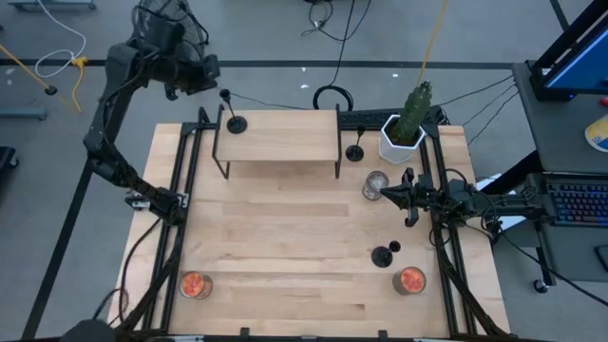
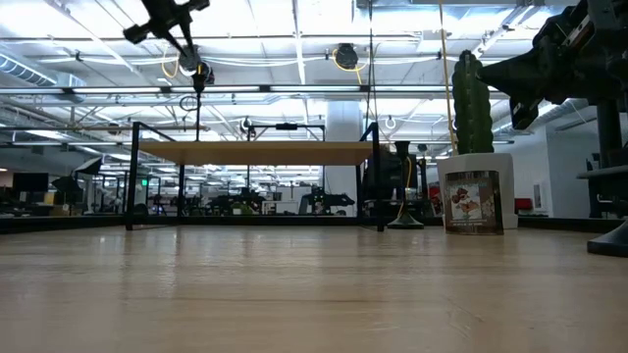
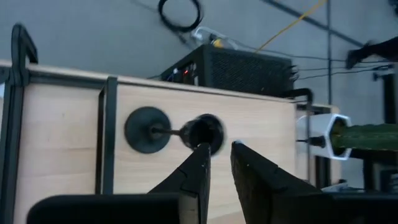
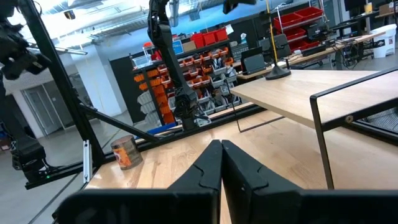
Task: Pick & Place candle stick holders
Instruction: Put the top black candle holder on the shelf
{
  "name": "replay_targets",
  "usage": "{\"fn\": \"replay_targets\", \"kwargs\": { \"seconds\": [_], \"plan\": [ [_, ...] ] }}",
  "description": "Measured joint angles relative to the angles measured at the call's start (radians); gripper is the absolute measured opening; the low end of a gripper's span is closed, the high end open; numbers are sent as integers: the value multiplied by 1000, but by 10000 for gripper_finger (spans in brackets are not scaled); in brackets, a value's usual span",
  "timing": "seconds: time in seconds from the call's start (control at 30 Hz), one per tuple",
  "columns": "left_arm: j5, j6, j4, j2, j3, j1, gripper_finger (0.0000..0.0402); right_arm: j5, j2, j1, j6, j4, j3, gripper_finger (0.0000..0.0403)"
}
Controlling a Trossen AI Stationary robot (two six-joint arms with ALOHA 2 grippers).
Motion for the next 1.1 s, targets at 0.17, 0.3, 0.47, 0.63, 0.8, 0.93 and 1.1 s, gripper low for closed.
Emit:
{"fn": "replay_targets", "kwargs": {
  "seconds": [0.17, 0.3, 0.47, 0.63, 0.8, 0.93, 1.1],
  "plan": [
    [-3, 18, -83, -5, 86, -24, 69, 0, 0, 0, 0, 0, 0, 0],
    [0, 34, -178, -33, 97, -102, 69, 0, 0, 0, 0, 0, 0, 0],
    [22, -3, -166, -94, 77, -262, 69, 0, 0, 0, 0, 0, 0, 0],
    [-58, -64, -166, -129, 77, -434, 69, 0, 0, 0, 0, 6, 0, 0],
    [-153, -70, -166, -140, 77, -598, 69, 0, 0, 0, 0, 8, 0, 0],
    [-192, -82, -164, -139, 72, -720, 69, -2, 0, 0, 0, 8, 0, 0],
    [-288, -146, -164, -137, 20, -853, 69, -2, 0, 0, 0, 8, 0, 0]
  ]
}}
